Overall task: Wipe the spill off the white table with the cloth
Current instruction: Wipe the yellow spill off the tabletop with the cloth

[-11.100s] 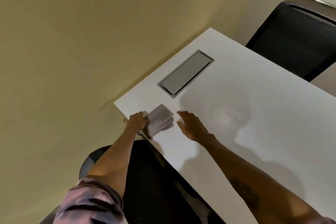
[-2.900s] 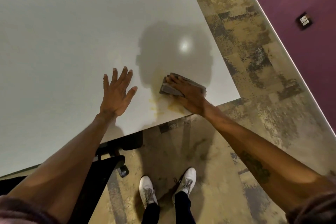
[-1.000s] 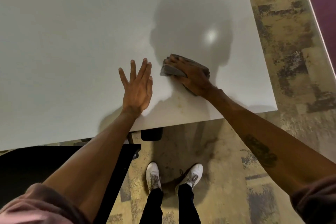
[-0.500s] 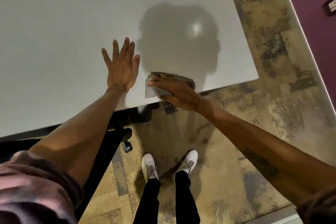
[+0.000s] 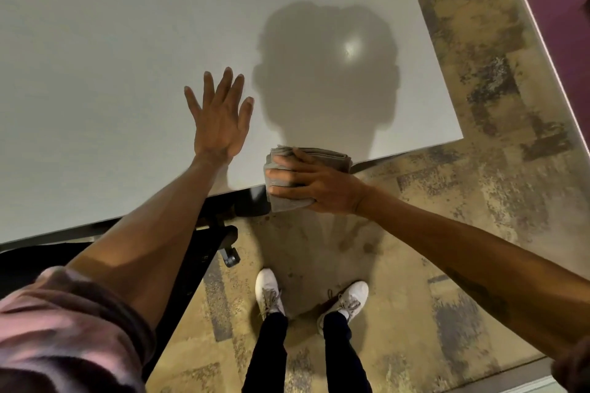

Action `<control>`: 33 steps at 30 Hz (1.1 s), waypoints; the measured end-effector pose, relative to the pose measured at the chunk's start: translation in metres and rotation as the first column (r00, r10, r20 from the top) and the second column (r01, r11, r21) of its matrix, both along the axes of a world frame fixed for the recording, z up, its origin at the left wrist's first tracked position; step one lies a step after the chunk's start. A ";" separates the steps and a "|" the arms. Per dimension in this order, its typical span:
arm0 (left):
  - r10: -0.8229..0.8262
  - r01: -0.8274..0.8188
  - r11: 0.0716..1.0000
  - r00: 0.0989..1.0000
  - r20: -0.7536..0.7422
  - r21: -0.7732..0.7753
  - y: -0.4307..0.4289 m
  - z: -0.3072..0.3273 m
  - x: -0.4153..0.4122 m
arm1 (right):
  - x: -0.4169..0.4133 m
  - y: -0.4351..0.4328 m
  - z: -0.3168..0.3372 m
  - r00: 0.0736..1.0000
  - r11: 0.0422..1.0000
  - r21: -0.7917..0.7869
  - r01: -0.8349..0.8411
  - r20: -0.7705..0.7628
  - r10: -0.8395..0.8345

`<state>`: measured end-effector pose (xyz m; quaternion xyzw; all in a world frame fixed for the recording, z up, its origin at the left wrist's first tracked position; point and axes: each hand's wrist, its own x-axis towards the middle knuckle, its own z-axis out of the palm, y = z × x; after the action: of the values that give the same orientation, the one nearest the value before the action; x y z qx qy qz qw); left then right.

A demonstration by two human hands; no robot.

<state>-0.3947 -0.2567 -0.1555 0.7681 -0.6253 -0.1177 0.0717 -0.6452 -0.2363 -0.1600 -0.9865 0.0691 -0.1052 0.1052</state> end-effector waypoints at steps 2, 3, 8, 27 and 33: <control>0.005 -0.005 1.000 1.000 0.009 -0.003 0.000 0.000 -0.001 | -0.002 0.001 -0.005 1.000 0.996 -0.086 -0.021 0.001 0.021; 0.008 -0.008 1.000 1.000 0.013 -0.001 0.000 -0.001 -0.001 | -0.002 0.001 -0.006 1.000 0.991 -0.128 -0.029 -0.005 0.029; 0.025 -0.025 1.000 0.999 0.023 -0.006 -0.001 -0.007 0.001 | -0.001 0.004 -0.001 0.999 0.947 -0.320 0.030 0.042 -0.018; 0.168 -0.160 0.985 0.971 0.169 -0.059 -0.006 -0.019 -0.019 | -0.070 -0.008 -0.008 0.967 0.945 -0.305 0.115 -0.185 -0.177; 0.343 -0.347 0.938 0.931 0.128 0.008 -0.011 -0.012 -0.063 | -0.138 -0.029 -0.013 0.943 0.914 -0.353 0.199 -0.184 -0.276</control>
<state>-0.4575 -0.2681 -0.1678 0.8728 -0.4822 -0.0645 0.0406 -0.7827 -0.2649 -0.1727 -0.9796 0.1822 -0.0125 -0.0837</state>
